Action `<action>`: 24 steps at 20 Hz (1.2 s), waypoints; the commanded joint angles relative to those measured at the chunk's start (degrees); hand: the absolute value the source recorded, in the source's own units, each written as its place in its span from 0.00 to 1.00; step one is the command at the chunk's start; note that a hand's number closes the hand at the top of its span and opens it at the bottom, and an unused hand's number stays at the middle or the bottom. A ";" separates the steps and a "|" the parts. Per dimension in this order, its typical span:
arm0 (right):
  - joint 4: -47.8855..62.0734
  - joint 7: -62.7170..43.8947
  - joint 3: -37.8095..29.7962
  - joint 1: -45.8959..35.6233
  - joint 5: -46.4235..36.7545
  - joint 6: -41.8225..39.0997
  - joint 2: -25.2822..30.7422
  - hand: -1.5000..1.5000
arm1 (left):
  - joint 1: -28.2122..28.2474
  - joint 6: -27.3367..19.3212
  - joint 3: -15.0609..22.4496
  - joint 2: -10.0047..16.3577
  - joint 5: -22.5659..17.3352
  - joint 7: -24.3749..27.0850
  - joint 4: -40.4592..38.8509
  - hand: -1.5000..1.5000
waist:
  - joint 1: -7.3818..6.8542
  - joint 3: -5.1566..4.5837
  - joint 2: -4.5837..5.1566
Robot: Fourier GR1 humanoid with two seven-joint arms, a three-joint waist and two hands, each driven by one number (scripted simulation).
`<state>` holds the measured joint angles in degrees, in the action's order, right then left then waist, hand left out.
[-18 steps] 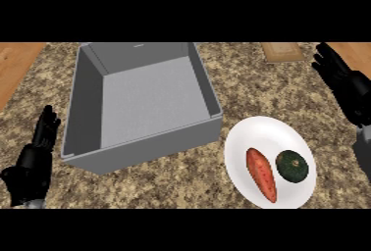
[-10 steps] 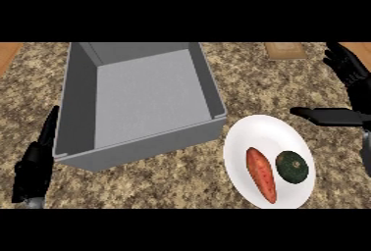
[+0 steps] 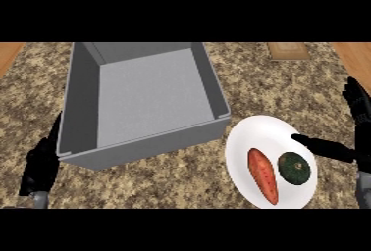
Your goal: Pick the squash from the plate and place it in the cardboard box
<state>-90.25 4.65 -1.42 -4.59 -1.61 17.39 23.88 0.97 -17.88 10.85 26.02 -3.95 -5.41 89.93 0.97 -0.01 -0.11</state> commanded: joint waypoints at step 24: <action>-20.35 -51.27 19.25 1.97 -15.30 -36.68 16.21 0.00 | -3.12 2.42 -1.60 -6.20 3.83 3.69 -8.17 0.50 | -0.68 -0.02 0.11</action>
<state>-108.13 -42.10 15.94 -4.45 -13.13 -19.40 43.27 -0.77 -15.16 9.49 22.67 -1.68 -4.40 86.81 -0.08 -0.06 -0.04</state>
